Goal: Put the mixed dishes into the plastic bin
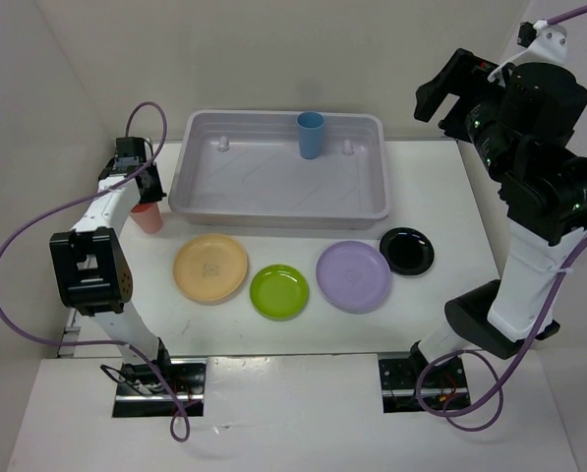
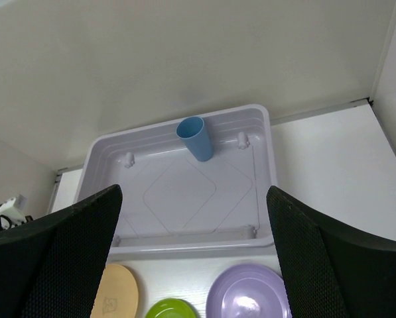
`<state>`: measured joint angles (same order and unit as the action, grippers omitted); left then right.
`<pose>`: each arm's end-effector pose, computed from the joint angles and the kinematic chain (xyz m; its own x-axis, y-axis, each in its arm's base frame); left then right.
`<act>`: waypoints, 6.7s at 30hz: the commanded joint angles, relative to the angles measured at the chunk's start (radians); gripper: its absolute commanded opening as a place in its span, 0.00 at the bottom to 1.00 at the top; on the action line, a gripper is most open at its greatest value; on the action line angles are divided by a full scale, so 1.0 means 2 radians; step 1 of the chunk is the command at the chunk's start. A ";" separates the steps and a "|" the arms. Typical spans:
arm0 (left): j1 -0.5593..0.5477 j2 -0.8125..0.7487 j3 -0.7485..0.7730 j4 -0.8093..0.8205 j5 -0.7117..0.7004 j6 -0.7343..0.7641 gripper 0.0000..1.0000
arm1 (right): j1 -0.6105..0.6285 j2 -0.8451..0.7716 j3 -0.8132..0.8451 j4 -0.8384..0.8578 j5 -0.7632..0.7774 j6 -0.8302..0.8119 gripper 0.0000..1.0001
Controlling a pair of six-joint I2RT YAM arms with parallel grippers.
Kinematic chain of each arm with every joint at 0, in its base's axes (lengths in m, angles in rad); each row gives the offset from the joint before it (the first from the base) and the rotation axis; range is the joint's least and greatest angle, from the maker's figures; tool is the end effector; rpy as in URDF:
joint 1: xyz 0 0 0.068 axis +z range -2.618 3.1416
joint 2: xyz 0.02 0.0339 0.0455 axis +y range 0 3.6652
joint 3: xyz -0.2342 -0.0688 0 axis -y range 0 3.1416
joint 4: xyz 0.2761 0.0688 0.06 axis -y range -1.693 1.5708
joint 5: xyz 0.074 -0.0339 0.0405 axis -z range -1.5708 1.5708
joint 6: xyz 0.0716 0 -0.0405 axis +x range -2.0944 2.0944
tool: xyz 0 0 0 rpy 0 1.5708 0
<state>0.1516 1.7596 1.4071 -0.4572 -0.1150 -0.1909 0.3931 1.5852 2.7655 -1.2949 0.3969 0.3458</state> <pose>0.4376 0.0752 0.1994 -0.6595 -0.2914 -0.6929 -0.3599 0.9317 -0.0493 0.2065 0.0557 0.6098 -0.0989 0.2974 -0.9496 0.0372 0.9547 0.2951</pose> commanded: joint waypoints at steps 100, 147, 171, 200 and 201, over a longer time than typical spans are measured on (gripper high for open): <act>-0.153 0.449 0.745 -0.143 0.099 -0.022 0.59 | -0.457 -0.108 -0.896 0.360 -0.316 -0.006 0.87; -0.153 0.240 0.735 -0.153 0.197 -0.076 0.80 | -0.457 0.065 -0.877 0.408 -0.408 -0.073 0.57; -0.153 0.226 0.756 -0.172 0.212 -0.092 0.81 | -0.430 0.094 -0.872 0.399 -0.358 -0.073 0.14; -0.162 0.222 0.747 -0.190 0.222 -0.078 0.81 | -0.388 -0.082 -0.821 0.314 -0.162 -0.017 0.00; -0.162 0.222 0.747 -0.190 0.222 -0.078 0.81 | -0.388 -0.088 -0.821 0.314 -0.162 -0.013 0.00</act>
<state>-0.1619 2.2604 2.8864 -0.8467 0.3061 -0.3462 -0.3801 1.4670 1.0679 -0.6407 0.0395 0.2993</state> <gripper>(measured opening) 0.809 0.085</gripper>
